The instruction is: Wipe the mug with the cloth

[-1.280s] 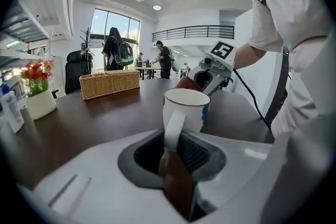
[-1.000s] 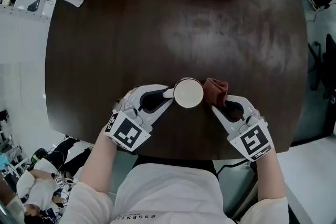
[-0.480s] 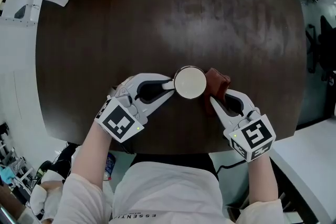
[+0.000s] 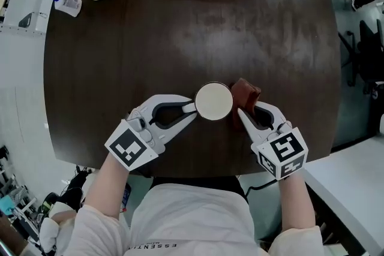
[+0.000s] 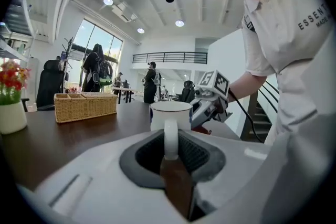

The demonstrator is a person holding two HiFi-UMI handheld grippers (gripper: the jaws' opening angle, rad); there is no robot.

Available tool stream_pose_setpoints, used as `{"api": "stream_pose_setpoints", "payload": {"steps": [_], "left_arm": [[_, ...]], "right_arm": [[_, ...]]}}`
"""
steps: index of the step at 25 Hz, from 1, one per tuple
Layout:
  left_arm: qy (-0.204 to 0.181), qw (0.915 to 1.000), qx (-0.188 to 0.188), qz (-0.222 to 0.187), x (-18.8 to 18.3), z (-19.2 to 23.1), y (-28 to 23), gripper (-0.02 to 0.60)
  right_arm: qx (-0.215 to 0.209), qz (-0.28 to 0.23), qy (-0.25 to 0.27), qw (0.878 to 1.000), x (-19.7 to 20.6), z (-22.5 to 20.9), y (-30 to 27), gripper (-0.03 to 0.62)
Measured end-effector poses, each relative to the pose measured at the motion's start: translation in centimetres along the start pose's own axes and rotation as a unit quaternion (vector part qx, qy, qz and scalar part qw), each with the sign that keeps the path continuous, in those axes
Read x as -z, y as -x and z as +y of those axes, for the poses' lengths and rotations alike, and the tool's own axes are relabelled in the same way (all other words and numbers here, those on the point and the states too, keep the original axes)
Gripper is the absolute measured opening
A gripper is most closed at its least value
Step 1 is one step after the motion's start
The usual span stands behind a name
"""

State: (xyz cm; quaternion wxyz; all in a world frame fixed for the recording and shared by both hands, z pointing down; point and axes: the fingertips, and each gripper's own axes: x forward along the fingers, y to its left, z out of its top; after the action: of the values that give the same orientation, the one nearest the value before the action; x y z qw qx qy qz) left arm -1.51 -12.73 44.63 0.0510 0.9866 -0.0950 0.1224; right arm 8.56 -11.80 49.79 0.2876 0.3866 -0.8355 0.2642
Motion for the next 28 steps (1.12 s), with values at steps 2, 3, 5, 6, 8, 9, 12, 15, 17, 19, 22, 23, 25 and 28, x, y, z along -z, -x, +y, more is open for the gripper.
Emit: {"api": "stream_pose_setpoints", "payload": {"steps": [2,3,5,6,8,9,12,15,17,19,22,23,25,28], "left_arm": [[0.003,1.0,-0.002,-0.007,-2.2,-0.2,0.2,0.067],[0.001,1.0,-0.001,-0.01,-3.3,-0.4,0.3,0.067],[-0.007,0.9999,0.003,-0.015,-5.7,-0.5,0.4,0.067],[-0.015,0.9997,0.006,-0.02,-6.9,-0.5,0.5,0.067],[-0.006,0.9996,0.004,-0.028,-8.7,-0.2,0.5,0.067],[0.017,0.9993,-0.004,-0.032,-9.3,0.0,0.6,0.067],[0.049,0.998,-0.02,-0.036,-10.6,0.3,0.6,0.067],[0.069,0.9962,-0.021,-0.048,-11.4,0.6,0.4,0.067],[0.084,0.9942,-0.02,-0.064,-11.6,1.0,0.5,0.067],[0.087,0.9931,-0.019,-0.076,-11.7,1.2,0.6,0.066],[0.086,0.993,-0.018,-0.08,-11.6,1.1,0.6,0.067],[0.085,0.993,-0.018,-0.08,-11.6,1.1,0.6,0.066],[0.084,0.993,-0.018,-0.081,-11.6,1.1,0.6,0.066],[0.084,0.9932,-0.015,-0.079,-11.4,0.9,0.8,0.067]], "right_arm": [[0.002,-0.011,-0.003,1.0,-0.7,-0.3,0.4,0.084],[0.003,-0.019,-0.003,1.0,-1.2,-0.4,0.7,0.084],[0.001,-0.039,-0.004,0.999,-2.5,-0.5,1.1,0.084],[-0.001,-0.051,-0.005,0.999,-3.3,-0.4,1.2,0.084],[-0.007,-0.074,-0.002,0.997,-4.9,-0.1,1.4,0.084],[-0.007,-0.083,0.002,0.997,-5.6,0.1,1.4,0.084],[-0.008,-0.103,0.015,0.994,-7.3,1.1,1.8,0.084],[-0.023,-0.119,0.024,0.992,-8.2,2.1,2.2,0.085],[-0.04,-0.129,0.027,0.99,-8.5,2.8,2.1,0.084],[-0.061,-0.141,0.028,0.988,-8.7,3.6,2.0,0.084],[-0.087,-0.15,0.035,0.984,-8.9,5.0,1.7,0.084],[-0.091,-0.15,0.036,0.984,-9.0,5.3,1.6,0.084],[-0.098,-0.149,0.038,0.983,-8.9,5.5,1.5,0.084],[-0.117,-0.142,0.049,0.982,-8.5,6.0,1.6,0.084]]}}
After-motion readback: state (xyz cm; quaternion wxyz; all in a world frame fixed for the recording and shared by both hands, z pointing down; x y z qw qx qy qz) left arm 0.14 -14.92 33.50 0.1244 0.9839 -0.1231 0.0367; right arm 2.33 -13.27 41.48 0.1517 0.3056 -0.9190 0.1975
